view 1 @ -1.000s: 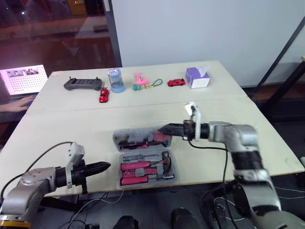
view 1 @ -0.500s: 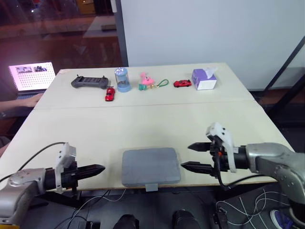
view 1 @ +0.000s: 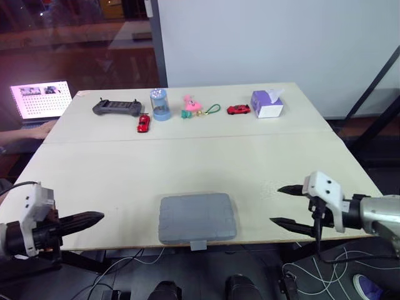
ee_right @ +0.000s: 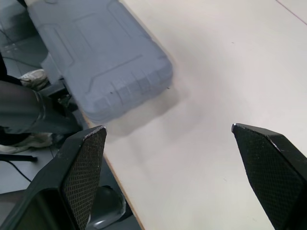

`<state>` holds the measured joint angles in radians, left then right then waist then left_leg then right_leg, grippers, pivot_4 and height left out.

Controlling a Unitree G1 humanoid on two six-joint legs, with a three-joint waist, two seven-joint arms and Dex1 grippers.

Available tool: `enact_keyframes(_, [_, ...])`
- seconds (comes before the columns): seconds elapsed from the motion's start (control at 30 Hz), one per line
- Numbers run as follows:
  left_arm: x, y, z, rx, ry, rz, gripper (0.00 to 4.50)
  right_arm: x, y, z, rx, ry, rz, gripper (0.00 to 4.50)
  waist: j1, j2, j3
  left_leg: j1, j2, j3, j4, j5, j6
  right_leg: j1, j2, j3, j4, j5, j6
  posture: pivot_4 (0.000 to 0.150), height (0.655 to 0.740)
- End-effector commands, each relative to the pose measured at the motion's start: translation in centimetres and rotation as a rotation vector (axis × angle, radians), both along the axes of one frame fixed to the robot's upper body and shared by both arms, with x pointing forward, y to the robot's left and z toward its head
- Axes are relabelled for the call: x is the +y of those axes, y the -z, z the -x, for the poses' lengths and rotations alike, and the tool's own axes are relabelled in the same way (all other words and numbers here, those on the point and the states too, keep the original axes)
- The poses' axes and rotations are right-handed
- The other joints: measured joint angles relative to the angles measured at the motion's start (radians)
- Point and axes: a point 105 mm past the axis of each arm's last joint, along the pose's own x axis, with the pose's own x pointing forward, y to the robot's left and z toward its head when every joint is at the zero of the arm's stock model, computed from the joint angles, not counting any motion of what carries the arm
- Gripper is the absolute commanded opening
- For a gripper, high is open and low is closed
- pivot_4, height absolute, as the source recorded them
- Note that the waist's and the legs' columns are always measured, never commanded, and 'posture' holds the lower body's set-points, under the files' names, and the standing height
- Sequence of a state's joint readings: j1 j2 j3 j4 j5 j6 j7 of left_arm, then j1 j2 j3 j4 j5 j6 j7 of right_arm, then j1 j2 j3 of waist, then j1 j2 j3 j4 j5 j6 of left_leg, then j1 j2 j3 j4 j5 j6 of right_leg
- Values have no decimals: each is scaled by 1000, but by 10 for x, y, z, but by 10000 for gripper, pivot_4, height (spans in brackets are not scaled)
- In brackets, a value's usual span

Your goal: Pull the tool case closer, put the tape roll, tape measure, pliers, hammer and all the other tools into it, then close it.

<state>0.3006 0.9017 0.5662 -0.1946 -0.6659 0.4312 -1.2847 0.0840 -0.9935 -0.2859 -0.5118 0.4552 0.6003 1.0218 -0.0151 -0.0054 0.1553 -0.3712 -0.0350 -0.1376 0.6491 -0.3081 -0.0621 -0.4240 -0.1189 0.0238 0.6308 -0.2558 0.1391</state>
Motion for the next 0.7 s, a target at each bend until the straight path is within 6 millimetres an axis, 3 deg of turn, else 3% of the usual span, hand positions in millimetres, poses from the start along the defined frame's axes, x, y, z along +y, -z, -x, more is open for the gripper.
enact_keyframes(0.03, [7,-5,-4,-51,-27,-38,0,-5,-6,-4,-30,3,4,44311,0,0,0,0,0,0,0,0,0,0,0,0,0,0,0,1500,7400])
enact_keyframes(0.7, [5,-8,-14,-138,-24,-77,0,-2,0,-7,23,18,-37,44311,1,-1,1,0,0,0,0,0,0,0,0,0,0,0,0,1500,7400])
